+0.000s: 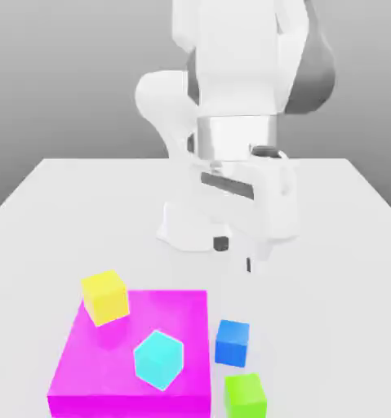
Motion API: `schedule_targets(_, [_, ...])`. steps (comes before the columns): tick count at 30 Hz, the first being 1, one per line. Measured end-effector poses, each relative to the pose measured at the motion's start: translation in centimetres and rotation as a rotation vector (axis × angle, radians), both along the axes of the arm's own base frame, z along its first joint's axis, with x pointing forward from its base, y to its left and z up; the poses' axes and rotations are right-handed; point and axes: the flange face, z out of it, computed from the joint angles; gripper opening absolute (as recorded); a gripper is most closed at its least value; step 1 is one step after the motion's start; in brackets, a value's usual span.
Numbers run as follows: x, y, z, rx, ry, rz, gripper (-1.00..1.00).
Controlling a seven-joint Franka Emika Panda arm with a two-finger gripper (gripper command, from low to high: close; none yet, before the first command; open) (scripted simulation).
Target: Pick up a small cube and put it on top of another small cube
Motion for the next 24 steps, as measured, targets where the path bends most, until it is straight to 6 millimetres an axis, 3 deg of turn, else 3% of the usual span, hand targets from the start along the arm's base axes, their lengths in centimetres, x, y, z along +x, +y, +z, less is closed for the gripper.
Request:
schedule_targets(12, [-5.4,0.9,-12.5,0.034,0.207,-0.463,0.00])
schedule_targets(18, [-5.7,1.1,-18.2,0.037,0.219,-0.486,0.00])
schedule_targets(19, [-5.8,1.1,-19.0,0.036,0.219,-0.485,-1.00])
schedule_targets(24, [-5.8,1.1,-19.0,0.037,0.217,-0.485,-1.00])
